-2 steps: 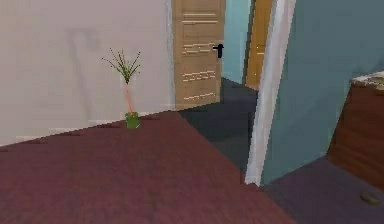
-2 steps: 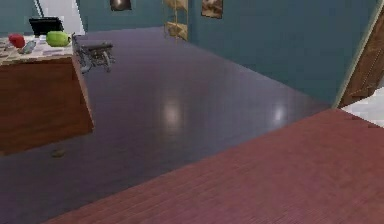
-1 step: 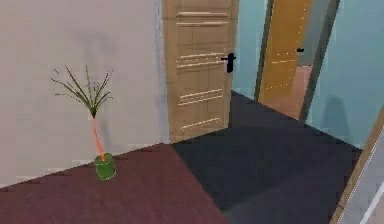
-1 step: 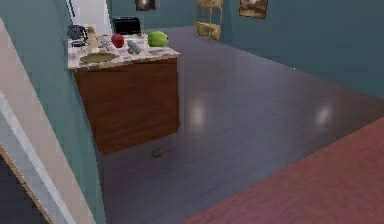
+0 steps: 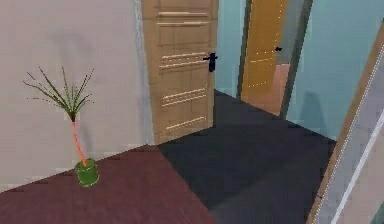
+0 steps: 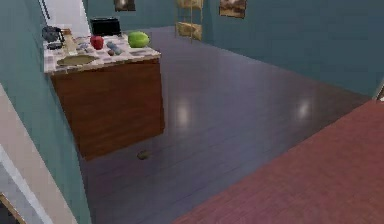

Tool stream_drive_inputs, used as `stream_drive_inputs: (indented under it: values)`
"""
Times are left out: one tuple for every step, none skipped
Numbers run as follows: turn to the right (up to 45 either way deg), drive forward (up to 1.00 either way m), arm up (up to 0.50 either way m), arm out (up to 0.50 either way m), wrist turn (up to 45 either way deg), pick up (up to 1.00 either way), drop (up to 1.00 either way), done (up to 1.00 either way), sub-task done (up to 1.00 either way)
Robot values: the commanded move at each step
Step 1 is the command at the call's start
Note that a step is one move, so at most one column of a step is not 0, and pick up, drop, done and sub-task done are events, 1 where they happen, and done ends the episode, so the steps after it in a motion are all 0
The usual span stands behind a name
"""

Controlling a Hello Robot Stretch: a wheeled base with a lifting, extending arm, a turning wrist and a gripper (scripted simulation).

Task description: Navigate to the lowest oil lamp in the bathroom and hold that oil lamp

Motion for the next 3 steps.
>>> stream_drive_inputs:
  values:
    - [0.0, 0.5, 0.0, 0.0, 0.0, 0.0, 0.0, 0.0, 0.0]
    - [21.0, 0.0, 0.0, 0.0, 0.0, 0.0, 0.0, 0.0, 0.0]
    - [0.0, 1.0, 0.0, 0.0, 0.0, 0.0, 0.0, 0.0, 0.0]
